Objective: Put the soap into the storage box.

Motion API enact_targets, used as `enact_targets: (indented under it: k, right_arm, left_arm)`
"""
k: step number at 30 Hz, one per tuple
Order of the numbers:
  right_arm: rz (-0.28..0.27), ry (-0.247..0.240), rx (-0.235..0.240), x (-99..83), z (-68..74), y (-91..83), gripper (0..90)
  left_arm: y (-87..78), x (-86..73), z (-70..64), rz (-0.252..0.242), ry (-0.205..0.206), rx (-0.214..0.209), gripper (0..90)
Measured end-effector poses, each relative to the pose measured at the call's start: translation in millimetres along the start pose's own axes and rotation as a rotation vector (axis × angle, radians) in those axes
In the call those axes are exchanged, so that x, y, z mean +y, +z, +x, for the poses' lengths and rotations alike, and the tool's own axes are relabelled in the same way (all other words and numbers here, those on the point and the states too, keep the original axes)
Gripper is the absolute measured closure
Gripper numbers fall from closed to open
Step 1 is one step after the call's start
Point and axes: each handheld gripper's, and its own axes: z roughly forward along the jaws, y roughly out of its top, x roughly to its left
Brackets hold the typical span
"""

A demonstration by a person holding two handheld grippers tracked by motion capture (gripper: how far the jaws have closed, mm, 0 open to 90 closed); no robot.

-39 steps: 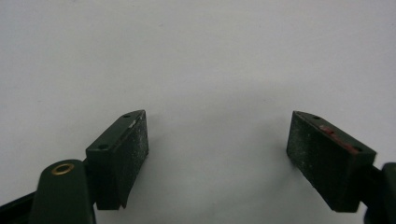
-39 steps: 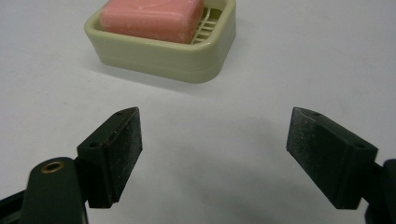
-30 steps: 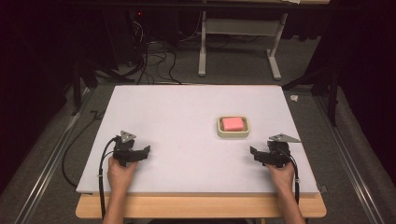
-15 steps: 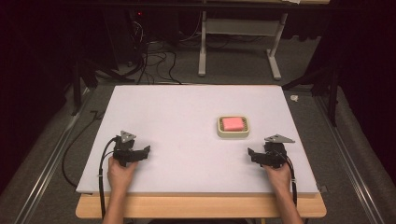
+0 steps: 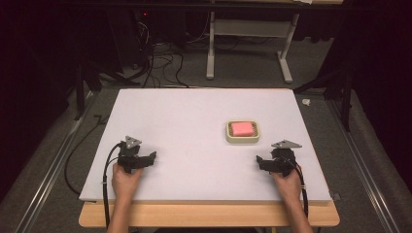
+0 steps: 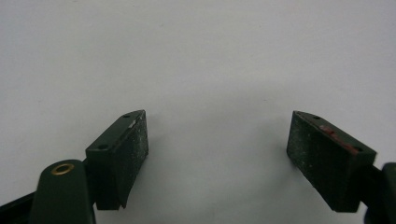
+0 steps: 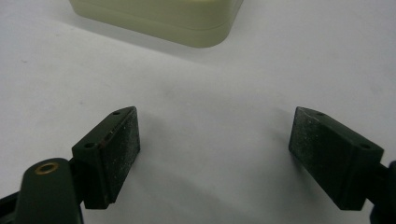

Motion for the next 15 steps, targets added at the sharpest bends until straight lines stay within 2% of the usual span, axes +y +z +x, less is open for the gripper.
enact_targets:
  k: [15]
  right_arm:
    - [0.002, 0.006, 0.004, 0.0, -0.5, 0.0, 17.2]
  left_arm:
    - [0.0, 0.1, 0.2, 0.001, -0.001, -0.001, 21.3]
